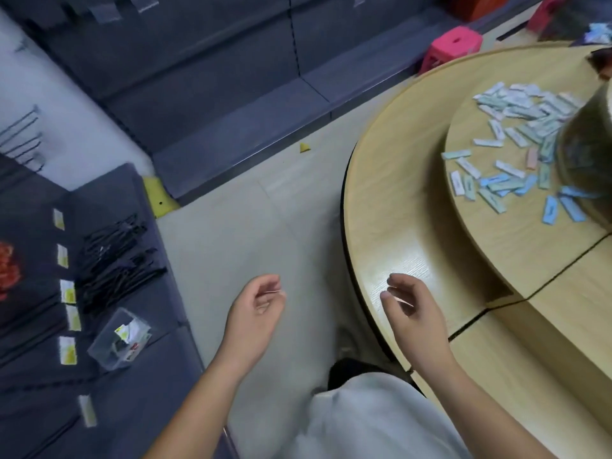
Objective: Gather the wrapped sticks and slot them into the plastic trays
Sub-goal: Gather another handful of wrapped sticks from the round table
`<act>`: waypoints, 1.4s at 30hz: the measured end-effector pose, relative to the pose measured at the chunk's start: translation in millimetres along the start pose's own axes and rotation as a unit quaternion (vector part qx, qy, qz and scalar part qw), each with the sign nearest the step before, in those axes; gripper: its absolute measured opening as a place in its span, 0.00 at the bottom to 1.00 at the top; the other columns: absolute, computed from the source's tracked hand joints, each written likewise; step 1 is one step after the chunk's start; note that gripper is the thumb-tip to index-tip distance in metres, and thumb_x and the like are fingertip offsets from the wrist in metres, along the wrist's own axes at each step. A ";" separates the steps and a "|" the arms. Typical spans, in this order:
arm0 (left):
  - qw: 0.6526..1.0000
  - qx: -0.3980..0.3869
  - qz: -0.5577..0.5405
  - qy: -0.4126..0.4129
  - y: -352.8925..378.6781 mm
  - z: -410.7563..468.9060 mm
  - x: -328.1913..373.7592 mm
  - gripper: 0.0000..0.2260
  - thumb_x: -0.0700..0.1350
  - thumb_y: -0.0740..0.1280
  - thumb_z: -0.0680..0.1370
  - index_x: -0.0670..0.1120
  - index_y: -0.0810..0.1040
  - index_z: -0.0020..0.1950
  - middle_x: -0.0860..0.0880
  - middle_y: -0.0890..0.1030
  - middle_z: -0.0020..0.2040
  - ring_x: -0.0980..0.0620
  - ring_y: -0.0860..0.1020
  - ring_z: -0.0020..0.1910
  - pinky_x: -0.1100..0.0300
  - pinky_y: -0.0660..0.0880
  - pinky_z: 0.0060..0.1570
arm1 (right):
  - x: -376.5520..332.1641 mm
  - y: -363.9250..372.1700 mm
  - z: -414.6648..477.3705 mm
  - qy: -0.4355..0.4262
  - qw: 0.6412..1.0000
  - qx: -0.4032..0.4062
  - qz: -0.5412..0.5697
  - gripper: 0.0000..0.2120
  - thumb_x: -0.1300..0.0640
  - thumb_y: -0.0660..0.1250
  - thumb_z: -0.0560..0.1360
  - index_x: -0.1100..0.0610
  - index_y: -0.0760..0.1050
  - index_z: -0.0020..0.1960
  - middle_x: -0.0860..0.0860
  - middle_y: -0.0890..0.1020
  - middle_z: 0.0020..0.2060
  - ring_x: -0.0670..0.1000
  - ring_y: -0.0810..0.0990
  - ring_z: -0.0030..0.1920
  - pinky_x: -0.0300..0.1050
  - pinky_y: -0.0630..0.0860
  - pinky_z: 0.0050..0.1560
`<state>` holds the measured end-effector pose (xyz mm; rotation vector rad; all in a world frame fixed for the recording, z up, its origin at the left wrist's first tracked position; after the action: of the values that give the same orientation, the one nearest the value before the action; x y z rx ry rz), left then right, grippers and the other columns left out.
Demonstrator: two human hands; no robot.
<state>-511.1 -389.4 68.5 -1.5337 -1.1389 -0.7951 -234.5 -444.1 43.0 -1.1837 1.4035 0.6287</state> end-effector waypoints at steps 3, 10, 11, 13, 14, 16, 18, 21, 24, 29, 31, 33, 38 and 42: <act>1.000 -0.009 -0.003 -0.001 -2.4 55.1 10.6 0.12 0.32 0.67 0.79 0.47 0.77 0.57 0.49 0.81 0.52 0.68 0.79 0.41 0.75 0.73 0.46 | -5.8 21.7 41.2 0.004 1.000 0.017 0.005 0.11 0.57 0.69 0.77 0.50 0.76 0.59 0.41 0.81 0.55 0.40 0.79 0.56 0.40 0.76 0.55; 0.996 -0.088 0.011 0.029 32.7 216.4 68.3 0.13 0.36 0.69 0.79 0.53 0.78 0.56 0.51 0.81 0.54 0.65 0.79 0.45 0.73 0.74 0.48 | -28.9 60.2 167.6 0.004 0.997 0.071 0.032 0.12 0.56 0.70 0.76 0.47 0.76 0.58 0.41 0.80 0.55 0.40 0.79 0.57 0.43 0.77 0.56; 0.994 -0.103 0.017 0.035 41.3 239.1 79.8 0.13 0.36 0.69 0.79 0.53 0.79 0.56 0.51 0.82 0.53 0.65 0.79 0.45 0.73 0.73 0.48 | -34.4 62.3 186.6 0.007 0.996 0.077 0.034 0.12 0.56 0.70 0.76 0.47 0.76 0.58 0.41 0.80 0.55 0.40 0.79 0.57 0.43 0.78 0.56; 0.989 -0.133 0.034 0.047 58.2 277.9 102.9 0.12 0.36 0.69 0.79 0.53 0.79 0.55 0.51 0.82 0.53 0.65 0.79 0.45 0.73 0.73 0.48 | -47.4 63.3 219.9 0.009 0.995 0.091 0.037 0.12 0.55 0.70 0.76 0.45 0.76 0.58 0.41 0.80 0.55 0.41 0.79 0.57 0.43 0.78 0.56; 0.987 -0.148 0.042 0.054 67.0 295.5 114.8 0.12 0.36 0.69 0.79 0.54 0.80 0.54 0.51 0.83 0.53 0.65 0.79 0.46 0.73 0.73 0.48 | -54.0 61.6 234.9 0.009 0.994 0.101 0.039 0.12 0.54 0.70 0.76 0.45 0.76 0.59 0.40 0.79 0.55 0.41 0.79 0.58 0.44 0.78 0.56; 0.980 -0.182 0.055 0.066 87.5 327.5 137.6 0.11 0.37 0.69 0.79 0.54 0.80 0.54 0.52 0.83 0.52 0.65 0.80 0.47 0.74 0.73 0.48 | -64.6 54.7 261.5 0.014 0.992 0.122 0.042 0.13 0.52 0.69 0.75 0.44 0.75 0.59 0.38 0.79 0.55 0.42 0.78 0.59 0.44 0.78 0.57; 0.970 -0.220 0.067 0.077 113.5 353.3 158.1 0.10 0.38 0.69 0.79 0.53 0.80 0.55 0.53 0.83 0.53 0.64 0.80 0.49 0.74 0.73 0.49 | -70.0 43.8 281.8 0.021 0.988 0.147 0.049 0.13 0.49 0.68 0.75 0.43 0.75 0.59 0.37 0.78 0.55 0.41 0.78 0.59 0.45 0.77 0.58; 0.947 -0.292 0.091 0.098 164.9 383.3 183.5 0.10 0.39 0.68 0.80 0.53 0.79 0.57 0.53 0.82 0.54 0.64 0.79 0.50 0.74 0.73 0.50 | -66.7 20.9 301.9 0.042 0.976 0.208 0.056 0.14 0.46 0.68 0.74 0.41 0.74 0.60 0.36 0.78 0.55 0.41 0.78 0.59 0.45 0.77 0.58; 0.915 -0.365 0.120 0.122 228.0 409.4 202.4 0.11 0.39 0.68 0.80 0.53 0.78 0.58 0.52 0.81 0.57 0.65 0.79 0.51 0.74 0.73 0.50 | -57.9 -3.2 312.9 0.070 0.953 0.290 0.058 0.15 0.42 0.67 0.72 0.38 0.74 0.58 0.34 0.78 0.55 0.39 0.77 0.59 0.42 0.77 0.57; 0.834 -0.484 0.187 0.187 349.2 445.3 216.0 0.14 0.44 0.69 0.79 0.61 0.75 0.60 0.56 0.76 0.62 0.65 0.75 0.58 0.65 0.74 0.57 | -27.1 -28.7 324.7 0.153 0.888 0.429 0.063 0.15 0.41 0.67 0.70 0.35 0.73 0.57 0.30 0.75 0.54 0.38 0.77 0.57 0.40 0.75 0.56; 0.790 -0.537 0.205 0.215 395.5 456.3 221.7 0.18 0.46 0.70 0.78 0.66 0.73 0.60 0.60 0.73 0.62 0.66 0.74 0.60 0.63 0.73 0.58 | -18.8 -32.2 331.2 0.192 0.853 0.482 0.056 0.16 0.44 0.68 0.71 0.36 0.72 0.57 0.32 0.76 0.54 0.38 0.76 0.57 0.39 0.75 0.57; 0.734 -0.586 0.223 0.262 435.4 462.7 229.1 0.19 0.47 0.71 0.76 0.67 0.71 0.61 0.64 0.70 0.61 0.67 0.72 0.60 0.65 0.71 0.58 | -18.2 -34.8 335.8 0.212 0.821 0.530 0.030 0.16 0.47 0.70 0.72 0.36 0.71 0.57 0.33 0.75 0.55 0.38 0.76 0.58 0.37 0.74 0.58; 0.599 -0.655 0.275 0.370 501.9 448.8 227.6 0.25 0.52 0.72 0.74 0.57 0.71 0.70 0.59 0.69 0.64 0.59 0.70 0.65 0.59 0.68 0.65 | -9.6 -47.4 334.0 0.286 0.764 0.565 -0.125 0.25 0.45 0.70 0.73 0.48 0.69 0.68 0.40 0.71 0.64 0.42 0.69 0.67 0.44 0.68 0.68; 0.465 -0.656 0.272 0.528 521.5 402.0 206.5 0.30 0.55 0.72 0.73 0.47 0.69 0.71 0.45 0.68 0.72 0.45 0.66 0.73 0.46 0.68 0.70 | 18.7 -65.1 328.2 0.336 0.739 0.537 -0.229 0.39 0.37 0.69 0.69 0.54 0.63 0.74 0.53 0.64 0.75 0.55 0.61 0.76 0.51 0.60 0.74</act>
<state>23.2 37.1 -25.7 -1.6749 1.2562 -1.8926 -40.1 -181.2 -30.2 -0.6996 1.5619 -0.9974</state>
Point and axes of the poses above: each hand's wrist, its own z-axis towards the middle knuckle, its own y-axis out of the palm, x = y × z, the point moved 7 cm from there along z, towards the middle knuckle
